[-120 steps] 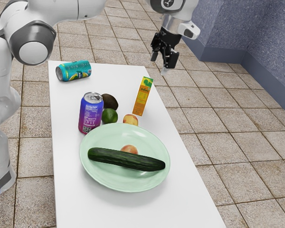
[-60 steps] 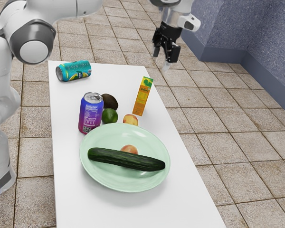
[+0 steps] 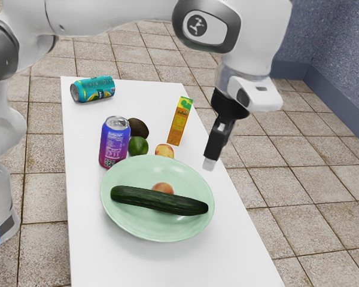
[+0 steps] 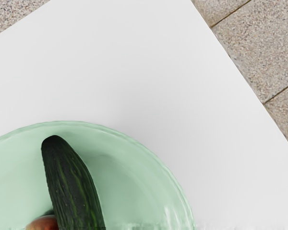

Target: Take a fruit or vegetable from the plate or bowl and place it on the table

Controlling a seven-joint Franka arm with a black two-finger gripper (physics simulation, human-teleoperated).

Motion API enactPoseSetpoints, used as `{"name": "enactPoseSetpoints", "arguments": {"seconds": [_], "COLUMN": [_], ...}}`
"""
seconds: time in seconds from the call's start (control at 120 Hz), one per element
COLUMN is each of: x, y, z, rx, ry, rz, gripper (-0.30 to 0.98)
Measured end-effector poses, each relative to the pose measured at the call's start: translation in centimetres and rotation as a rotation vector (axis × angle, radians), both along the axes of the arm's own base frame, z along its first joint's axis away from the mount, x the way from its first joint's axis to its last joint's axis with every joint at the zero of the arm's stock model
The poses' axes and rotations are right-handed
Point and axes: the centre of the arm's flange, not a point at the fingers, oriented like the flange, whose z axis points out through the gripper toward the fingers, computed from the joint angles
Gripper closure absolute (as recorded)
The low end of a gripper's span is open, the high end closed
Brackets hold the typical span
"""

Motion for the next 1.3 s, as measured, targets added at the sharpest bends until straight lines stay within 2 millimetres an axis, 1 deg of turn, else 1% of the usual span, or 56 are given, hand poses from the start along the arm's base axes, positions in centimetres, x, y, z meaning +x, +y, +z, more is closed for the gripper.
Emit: {"name": "enactPoseSetpoints", "arguments": {"seconds": [0.042, 0.075, 0.1, 0.125, 0.183, 0.275, 0.325, 0.375, 0.467, 0.658, 0.733, 0.783, 0.817, 0.942, 0.983, 1.058, 1.133, 1.242, 1.3], "x": [-2.4, -3.6, -3.9, -4.1, -4.3, -4.2, -4.2, -4.1, -3.2, -2.5, -1.9, -1.2, -1.0, -1.6, -1.6, -1.5, -1.0, -0.3, 0.2], "y": [1.2, 2.7, 4.0, 4.9, 5.7, 5.4, 4.9, 4.9, 6.2, 6.7, 7.6, 7.5, 7.4, 6.9, 6.9, 6.8, 6.7, 6.1, 5.4], "z": [-0.1, -0.5, -0.9, -1.2, -2.1, -3.3, -3.7, -3.9, -4.1, -4.5, -4.8, -6.0, -7.6, -12.3, -13.3, -14.3, -14.8, -15.6, -15.9], "rx": [0.000, 0.004, 0.006, 0.007, 0.013, 0.015, 0.016, 0.015, 0.016, 0.033, 0.036, 0.052, 0.070, 0.105, 0.107, 0.103, 0.094, 0.086, 0.082], "ry": [-0.001, -0.002, -0.004, -0.007, -0.007, -0.011, -0.013, -0.011, -0.007, -0.005, 0.002, 0.018, 0.039, 0.084, 0.089, 0.083, 0.069, 0.053, 0.043], "rz": [-0.010, 0.000, 0.018, 0.031, 0.043, 0.047, 0.050, 0.063, 0.115, 0.164, 0.194, 0.206, 0.209, 0.208, 0.211, 0.216, 0.218, 0.213, 0.204], "gripper": [0.00, 0.00, 0.00, 0.00, 0.00, 0.00, 0.00, 0.00, 0.00, 0.00, 0.00, 0.00, 0.00, 0.00, 0.00, 0.00, 0.00, 0.00, 0.00]}}
